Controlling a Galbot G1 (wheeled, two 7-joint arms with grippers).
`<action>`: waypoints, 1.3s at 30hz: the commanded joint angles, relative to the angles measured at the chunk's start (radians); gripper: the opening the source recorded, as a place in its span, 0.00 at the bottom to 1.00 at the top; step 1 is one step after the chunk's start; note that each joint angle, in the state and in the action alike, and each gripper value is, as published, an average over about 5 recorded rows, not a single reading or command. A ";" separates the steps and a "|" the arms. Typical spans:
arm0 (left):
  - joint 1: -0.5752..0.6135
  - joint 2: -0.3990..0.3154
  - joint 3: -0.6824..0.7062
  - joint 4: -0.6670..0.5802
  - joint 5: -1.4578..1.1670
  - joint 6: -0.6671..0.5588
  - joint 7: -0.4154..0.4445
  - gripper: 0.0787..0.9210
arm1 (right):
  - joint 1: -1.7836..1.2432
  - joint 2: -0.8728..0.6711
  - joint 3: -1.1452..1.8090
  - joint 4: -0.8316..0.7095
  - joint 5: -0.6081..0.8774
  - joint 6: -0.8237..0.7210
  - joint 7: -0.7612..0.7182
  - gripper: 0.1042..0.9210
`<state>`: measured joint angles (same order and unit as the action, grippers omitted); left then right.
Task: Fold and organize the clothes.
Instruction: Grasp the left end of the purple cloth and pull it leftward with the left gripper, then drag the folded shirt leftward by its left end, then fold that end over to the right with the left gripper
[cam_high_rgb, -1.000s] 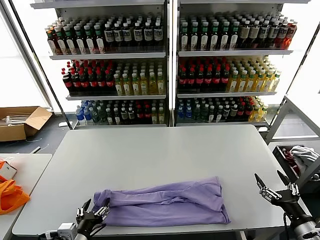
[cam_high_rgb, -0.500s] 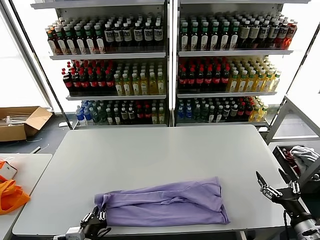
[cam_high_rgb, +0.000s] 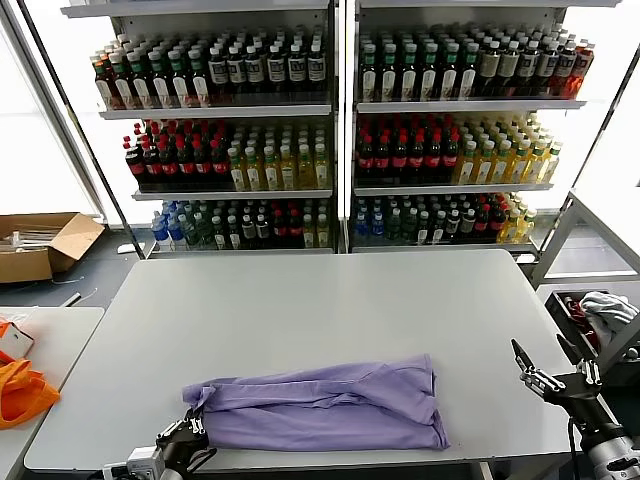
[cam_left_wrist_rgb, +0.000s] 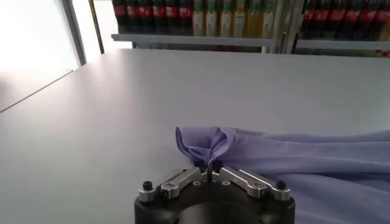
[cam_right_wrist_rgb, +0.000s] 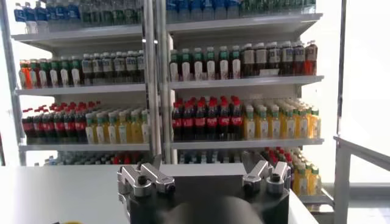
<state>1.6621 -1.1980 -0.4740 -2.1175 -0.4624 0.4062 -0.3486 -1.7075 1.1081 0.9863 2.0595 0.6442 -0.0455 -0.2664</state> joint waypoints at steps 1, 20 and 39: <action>-0.046 0.101 -0.146 -0.018 -0.085 0.021 0.053 0.02 | 0.001 -0.003 -0.001 0.006 0.009 -0.004 0.001 0.88; -0.169 0.459 -0.470 0.050 -0.252 0.024 0.321 0.02 | 0.005 -0.001 -0.031 0.014 0.013 -0.005 0.001 0.88; -0.258 0.088 0.256 -0.085 -0.233 0.014 0.238 0.02 | -0.016 0.054 -0.065 0.046 -0.017 -0.019 0.003 0.88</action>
<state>1.4662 -0.9874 -0.4985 -2.2023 -0.6877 0.4310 -0.0993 -1.7135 1.1463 0.9280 2.0979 0.6383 -0.0638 -0.2647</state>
